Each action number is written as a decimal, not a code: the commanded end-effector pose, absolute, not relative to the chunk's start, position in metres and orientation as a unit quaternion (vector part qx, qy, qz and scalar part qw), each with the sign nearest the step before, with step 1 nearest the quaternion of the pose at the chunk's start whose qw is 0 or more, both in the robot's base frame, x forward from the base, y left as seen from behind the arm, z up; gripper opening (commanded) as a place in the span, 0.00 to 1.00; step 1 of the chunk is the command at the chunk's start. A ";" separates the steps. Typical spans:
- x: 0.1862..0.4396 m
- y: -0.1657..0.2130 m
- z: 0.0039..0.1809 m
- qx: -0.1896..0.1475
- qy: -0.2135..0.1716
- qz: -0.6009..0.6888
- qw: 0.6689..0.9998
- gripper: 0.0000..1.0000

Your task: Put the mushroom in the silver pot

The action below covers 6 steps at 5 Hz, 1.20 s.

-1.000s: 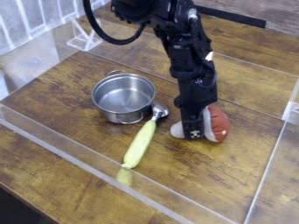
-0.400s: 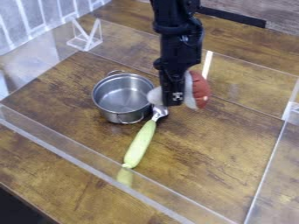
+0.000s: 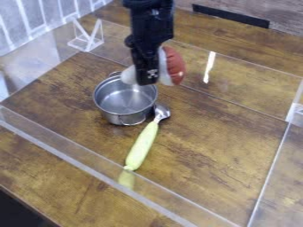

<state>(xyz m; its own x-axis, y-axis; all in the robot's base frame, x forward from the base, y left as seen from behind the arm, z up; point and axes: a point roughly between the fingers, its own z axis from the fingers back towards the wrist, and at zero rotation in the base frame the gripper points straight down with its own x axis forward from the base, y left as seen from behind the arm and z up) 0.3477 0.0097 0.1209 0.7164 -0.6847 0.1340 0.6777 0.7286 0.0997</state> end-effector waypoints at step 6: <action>0.332 0.037 0.096 0.038 -0.145 -0.344 0.927 0.00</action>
<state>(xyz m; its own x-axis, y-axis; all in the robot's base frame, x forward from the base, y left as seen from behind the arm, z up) 0.3319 0.0309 0.0858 0.7178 -0.6601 0.2211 0.6455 0.7501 0.1436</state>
